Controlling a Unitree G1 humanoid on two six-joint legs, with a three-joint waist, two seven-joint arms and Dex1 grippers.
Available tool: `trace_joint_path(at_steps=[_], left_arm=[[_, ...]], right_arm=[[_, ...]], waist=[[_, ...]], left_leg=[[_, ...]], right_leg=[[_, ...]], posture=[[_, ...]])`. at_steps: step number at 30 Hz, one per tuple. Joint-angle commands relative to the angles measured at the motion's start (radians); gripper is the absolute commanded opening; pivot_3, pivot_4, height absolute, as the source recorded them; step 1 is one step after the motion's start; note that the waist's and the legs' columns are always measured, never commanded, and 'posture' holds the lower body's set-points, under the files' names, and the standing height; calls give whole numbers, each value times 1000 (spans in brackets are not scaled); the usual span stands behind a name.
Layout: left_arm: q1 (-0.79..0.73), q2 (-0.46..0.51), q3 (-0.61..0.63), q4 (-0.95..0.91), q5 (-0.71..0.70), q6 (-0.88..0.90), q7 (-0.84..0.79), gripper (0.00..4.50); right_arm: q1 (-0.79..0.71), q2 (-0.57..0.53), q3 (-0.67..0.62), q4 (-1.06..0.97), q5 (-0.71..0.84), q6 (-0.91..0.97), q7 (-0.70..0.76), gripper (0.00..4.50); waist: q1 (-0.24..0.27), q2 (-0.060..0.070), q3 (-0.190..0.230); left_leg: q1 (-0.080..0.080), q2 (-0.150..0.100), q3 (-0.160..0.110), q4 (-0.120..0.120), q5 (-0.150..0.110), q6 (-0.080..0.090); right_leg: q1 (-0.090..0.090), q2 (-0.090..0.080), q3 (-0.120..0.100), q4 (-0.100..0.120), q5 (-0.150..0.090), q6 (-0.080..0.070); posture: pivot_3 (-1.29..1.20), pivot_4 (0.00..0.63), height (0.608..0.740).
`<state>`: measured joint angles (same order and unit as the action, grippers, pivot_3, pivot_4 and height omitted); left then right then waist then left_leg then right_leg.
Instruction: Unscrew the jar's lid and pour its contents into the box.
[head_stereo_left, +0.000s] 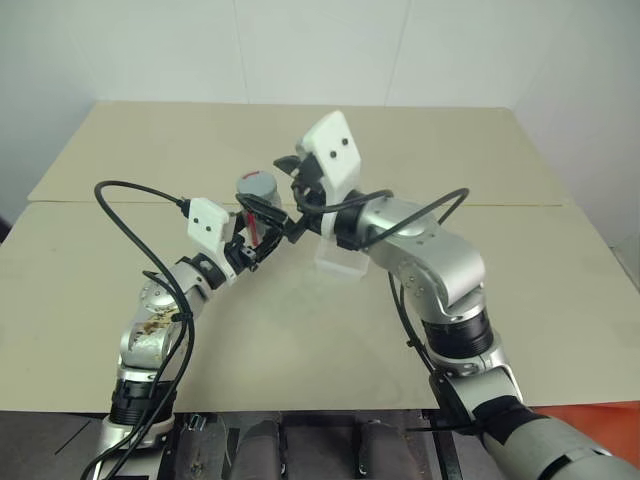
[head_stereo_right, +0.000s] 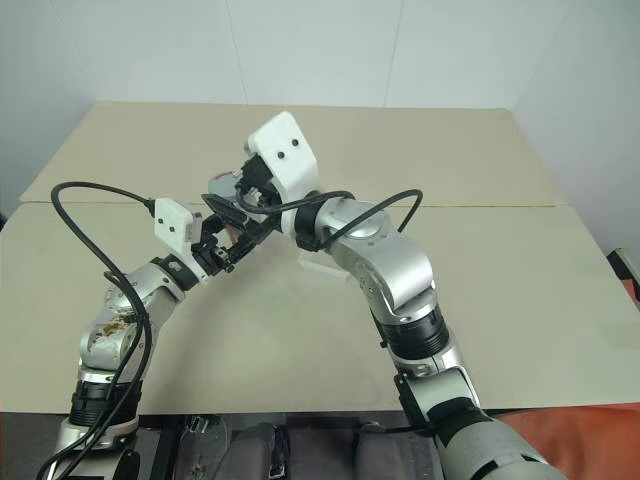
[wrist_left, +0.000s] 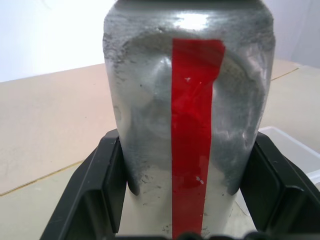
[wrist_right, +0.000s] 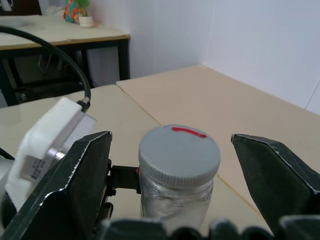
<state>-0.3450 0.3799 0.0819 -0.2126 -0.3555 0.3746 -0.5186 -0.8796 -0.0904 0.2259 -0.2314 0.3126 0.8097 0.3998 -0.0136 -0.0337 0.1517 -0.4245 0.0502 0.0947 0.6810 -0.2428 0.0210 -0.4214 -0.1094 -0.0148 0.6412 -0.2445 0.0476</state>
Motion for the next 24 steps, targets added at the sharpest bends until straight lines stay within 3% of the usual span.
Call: trace_joint_path(at_steps=[1, 24], left_arm=[[-9, -7, -6, -50, 0, -17, 8, 2776], [-8, -5, 1, -61, -6, -5, 22, 2776]], right_arm=[[-41, 20, 4, 10, -25, -47, -10, 4461], [-16, -1, -23, 38, -98, -41, -14, 4461]], waist=[[0, 0, 0], [-1, 0, 0]], left_leg=[[0, 0, 0, 0, 0, 0], [0, 0, 0, 0, 0, 0]], right_leg=[[0, 0, 0, 0, 0, 0], [0, 0, 0, 0, 0, 0]], posture=[[0, 150, 740], [0, 150, 740]])
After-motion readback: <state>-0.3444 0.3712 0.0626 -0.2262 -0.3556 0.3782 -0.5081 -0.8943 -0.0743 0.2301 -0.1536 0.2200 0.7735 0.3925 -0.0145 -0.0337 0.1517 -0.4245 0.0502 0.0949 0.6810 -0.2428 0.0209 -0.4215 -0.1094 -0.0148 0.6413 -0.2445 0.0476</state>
